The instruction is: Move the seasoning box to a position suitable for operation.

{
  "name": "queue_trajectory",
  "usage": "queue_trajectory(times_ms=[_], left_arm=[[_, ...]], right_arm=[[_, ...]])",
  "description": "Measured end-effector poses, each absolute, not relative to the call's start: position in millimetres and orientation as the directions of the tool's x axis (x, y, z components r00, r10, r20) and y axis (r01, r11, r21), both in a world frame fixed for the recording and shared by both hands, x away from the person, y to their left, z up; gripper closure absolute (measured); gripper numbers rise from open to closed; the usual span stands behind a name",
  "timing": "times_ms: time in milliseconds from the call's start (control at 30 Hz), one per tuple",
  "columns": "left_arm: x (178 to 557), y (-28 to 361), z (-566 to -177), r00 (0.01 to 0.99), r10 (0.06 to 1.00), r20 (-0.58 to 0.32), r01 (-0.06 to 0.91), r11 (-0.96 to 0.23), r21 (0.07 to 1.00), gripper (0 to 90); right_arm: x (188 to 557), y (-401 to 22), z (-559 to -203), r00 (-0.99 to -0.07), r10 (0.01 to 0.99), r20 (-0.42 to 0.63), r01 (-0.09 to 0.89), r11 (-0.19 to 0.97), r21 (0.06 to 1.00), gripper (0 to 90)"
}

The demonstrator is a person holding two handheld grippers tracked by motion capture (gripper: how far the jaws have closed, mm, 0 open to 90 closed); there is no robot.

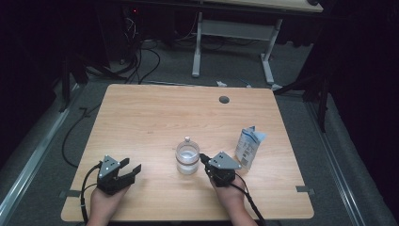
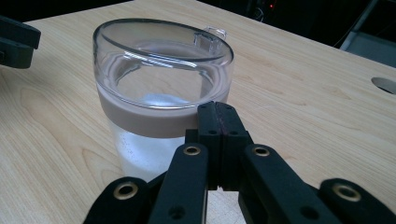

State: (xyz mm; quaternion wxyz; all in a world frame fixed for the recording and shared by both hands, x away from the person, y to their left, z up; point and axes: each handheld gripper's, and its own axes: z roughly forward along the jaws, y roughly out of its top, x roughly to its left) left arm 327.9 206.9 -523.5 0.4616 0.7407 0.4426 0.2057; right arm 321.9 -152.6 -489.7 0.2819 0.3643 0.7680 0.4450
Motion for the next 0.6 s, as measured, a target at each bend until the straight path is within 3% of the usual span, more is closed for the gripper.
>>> queue_trajectory(times_ms=[600], left_arm=[[328, 208, -524, 0.519, 0.848, -0.108, 0.469, -0.177, 0.865, 42.2]], right_arm=[[322, -192, -500, -0.521, 0.848, -0.095, 0.369, 0.324, 0.871, 87.0]])
